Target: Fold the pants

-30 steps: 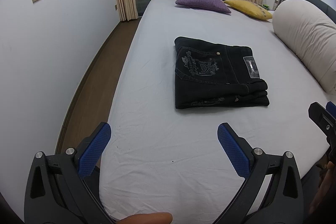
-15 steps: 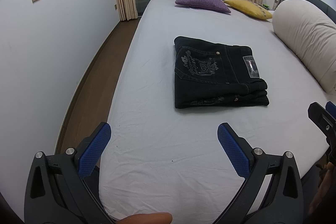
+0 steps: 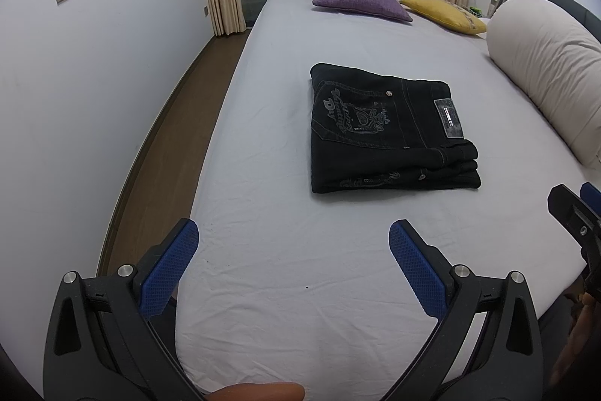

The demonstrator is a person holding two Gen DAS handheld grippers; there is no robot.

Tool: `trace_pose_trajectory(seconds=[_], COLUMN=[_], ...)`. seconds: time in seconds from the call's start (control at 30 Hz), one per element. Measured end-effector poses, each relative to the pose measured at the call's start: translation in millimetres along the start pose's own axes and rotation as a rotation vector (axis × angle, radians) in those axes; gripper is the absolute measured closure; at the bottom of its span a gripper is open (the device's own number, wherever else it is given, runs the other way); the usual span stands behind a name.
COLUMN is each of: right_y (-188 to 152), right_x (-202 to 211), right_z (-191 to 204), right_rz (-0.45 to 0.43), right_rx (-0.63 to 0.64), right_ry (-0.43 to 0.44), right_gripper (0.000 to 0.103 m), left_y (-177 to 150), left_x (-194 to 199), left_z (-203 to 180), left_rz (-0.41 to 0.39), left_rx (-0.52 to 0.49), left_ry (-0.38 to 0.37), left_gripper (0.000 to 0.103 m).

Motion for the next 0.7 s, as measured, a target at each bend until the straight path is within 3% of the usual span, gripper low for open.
trace_pose_trajectory(seconds=[0.7], right_y=[-0.8], right_x=[-1.1], right_z=[-1.5], right_rz=[0.005], right_rx=[-0.001], right_ry=[0.004], right_gripper=[0.000], left_y=[0.7], left_x=[-3.1], left_z=[-1.5], left_rz=[0.013], left_rx=[-0.003], left_ry=[-0.007], left_gripper=[0.000])
Point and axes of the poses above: each gripper's, at about its wrist camera, not at the fingertips, and x roughly against the way its jaws point, z to its left, y to its top, the point moved 4 cm from there along -x, roughly the way its jaws point, and after that the axes turned 14 degrees about y, right-handed, at the moved point
